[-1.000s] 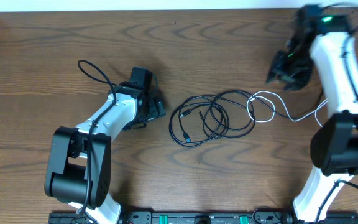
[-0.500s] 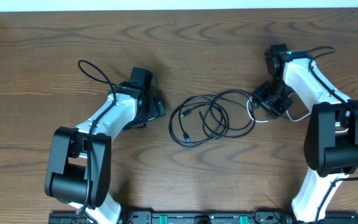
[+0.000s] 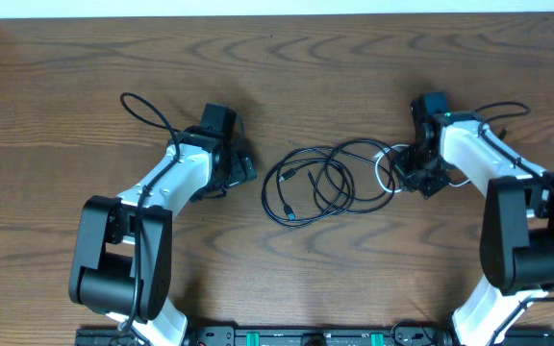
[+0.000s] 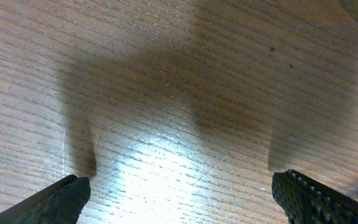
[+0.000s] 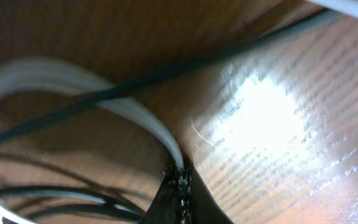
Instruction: Untangle cables
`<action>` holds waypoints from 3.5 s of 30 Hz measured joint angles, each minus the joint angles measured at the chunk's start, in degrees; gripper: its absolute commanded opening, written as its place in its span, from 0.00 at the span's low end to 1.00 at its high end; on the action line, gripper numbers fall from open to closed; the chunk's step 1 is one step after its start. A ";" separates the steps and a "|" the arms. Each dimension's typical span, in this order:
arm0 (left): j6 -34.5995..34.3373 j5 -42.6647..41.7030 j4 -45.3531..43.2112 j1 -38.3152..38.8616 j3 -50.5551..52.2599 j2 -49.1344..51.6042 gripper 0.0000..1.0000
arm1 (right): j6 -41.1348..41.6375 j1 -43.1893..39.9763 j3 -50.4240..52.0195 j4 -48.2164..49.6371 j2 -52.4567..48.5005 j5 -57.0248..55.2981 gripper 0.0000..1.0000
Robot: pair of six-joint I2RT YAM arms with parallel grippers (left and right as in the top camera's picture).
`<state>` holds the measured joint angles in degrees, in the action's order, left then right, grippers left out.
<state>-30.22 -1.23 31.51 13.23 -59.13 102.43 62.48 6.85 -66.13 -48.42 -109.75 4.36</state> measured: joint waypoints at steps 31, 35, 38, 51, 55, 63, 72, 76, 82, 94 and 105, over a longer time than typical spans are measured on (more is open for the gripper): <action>0.00 0.00 0.00 0.00 0.00 0.00 1.00 | -23.47 0.39 -2.32 -4.70 39.28 -3.74 0.73; 0.02 0.00 0.00 0.00 0.00 0.00 1.00 | -24.76 0.42 -1.73 -5.68 32.74 -5.46 0.76; 0.02 0.00 0.00 0.00 0.00 0.00 1.00 | -23.30 0.44 -1.55 -5.73 27.58 -7.10 0.70; 0.02 0.00 0.00 0.00 0.00 0.00 1.00 | -13.97 1.84 -1.31 -4.52 15.04 -20.28 0.56; 0.02 0.00 0.00 0.00 0.00 0.00 1.00 | -13.73 1.29 -1.29 -2.01 11.41 -21.14 0.52; 0.02 0.00 0.00 0.00 0.00 0.00 1.00 | -13.68 0.98 -1.27 -0.31 5.49 -21.59 0.53; 0.02 0.00 0.00 0.00 0.00 0.00 1.00 | -13.68 -2.45 -0.74 -0.26 4.79 -21.68 0.52; 0.02 0.00 0.00 0.00 0.00 0.00 1.00 | -13.68 -4.66 1.42 1.46 4.79 -21.33 0.50; 0.02 0.00 0.00 0.00 0.00 0.00 0.99 | -13.79 -6.01 3.65 4.02 4.76 -19.23 0.22; 0.02 0.00 0.00 0.00 0.00 0.00 1.00 | -16.26 -6.03 1.57 6.01 4.76 -16.55 0.01; 0.02 0.02 -0.02 0.00 0.00 0.00 1.00 | -26.69 -14.21 -24.92 -4.22 12.04 -19.61 0.01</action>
<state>-30.20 -1.21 31.48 13.23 -59.13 102.43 35.79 -7.35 -91.05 -52.64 -97.71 -15.25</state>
